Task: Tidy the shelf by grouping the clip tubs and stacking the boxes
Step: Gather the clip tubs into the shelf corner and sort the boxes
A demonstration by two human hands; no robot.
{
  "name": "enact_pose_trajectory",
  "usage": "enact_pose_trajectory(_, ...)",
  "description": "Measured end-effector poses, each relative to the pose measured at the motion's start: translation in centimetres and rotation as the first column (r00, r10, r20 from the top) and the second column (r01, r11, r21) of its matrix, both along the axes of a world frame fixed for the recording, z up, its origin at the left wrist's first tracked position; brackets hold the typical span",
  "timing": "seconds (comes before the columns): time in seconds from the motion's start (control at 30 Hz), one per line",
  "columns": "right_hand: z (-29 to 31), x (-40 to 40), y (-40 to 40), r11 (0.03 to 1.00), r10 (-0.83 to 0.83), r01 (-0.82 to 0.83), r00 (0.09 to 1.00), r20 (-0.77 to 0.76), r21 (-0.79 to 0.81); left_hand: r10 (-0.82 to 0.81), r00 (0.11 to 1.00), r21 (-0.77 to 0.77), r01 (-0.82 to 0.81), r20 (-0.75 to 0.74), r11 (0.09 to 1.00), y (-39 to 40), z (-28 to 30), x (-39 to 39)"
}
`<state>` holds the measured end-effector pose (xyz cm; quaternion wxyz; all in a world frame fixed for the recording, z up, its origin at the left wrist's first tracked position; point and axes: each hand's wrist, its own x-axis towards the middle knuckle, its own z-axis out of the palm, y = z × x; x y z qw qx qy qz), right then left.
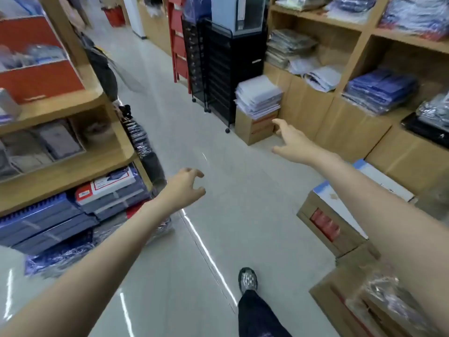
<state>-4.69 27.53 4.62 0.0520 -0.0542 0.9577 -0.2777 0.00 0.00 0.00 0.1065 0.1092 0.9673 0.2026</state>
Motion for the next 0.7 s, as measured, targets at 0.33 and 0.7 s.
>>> enact_pose_trajectory(0.33, -0.3, -28.6, -1.2, 0.999, -0.005, 0.003, 0.998, 0.058, 0.042, 0.032, 0.999, -0.110, -0.029, 0.027, 0.994, 0.8, -0.8, -24.4)
enact_pose_trajectory(0.7, -3.6, -62.5, -7.9, 0.963, 0.161, -0.180, 0.981, 0.106, 0.200, 0.026, 0.997, -0.150, -0.016, 0.068, 0.989, -6.4, -4.4, -59.3)
